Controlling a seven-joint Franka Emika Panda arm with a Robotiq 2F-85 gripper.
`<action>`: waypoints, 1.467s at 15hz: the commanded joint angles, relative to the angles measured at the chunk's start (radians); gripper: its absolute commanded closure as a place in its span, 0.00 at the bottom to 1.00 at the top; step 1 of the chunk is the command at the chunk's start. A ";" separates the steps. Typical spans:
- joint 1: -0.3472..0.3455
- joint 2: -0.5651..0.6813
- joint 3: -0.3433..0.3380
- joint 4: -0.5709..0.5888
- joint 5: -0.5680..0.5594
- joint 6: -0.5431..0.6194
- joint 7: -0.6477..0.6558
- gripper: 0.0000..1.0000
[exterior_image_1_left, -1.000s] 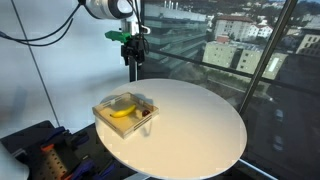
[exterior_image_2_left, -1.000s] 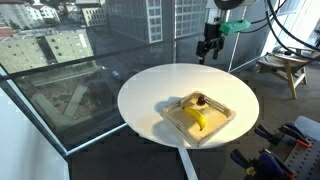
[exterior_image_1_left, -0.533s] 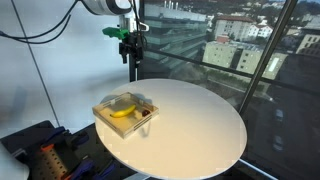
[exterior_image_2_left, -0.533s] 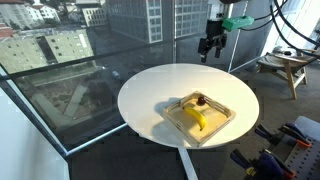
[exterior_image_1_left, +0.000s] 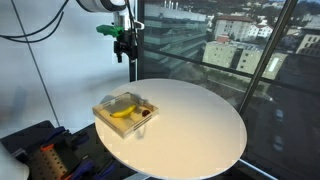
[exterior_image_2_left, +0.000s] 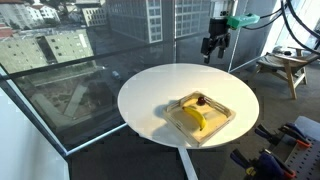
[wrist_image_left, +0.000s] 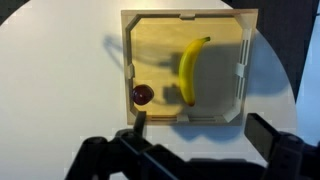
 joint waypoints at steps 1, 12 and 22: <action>0.001 -0.064 0.006 -0.051 0.015 -0.019 0.009 0.00; 0.002 -0.159 0.015 -0.126 0.023 -0.026 0.008 0.00; -0.002 -0.217 0.013 -0.137 0.034 -0.063 0.005 0.00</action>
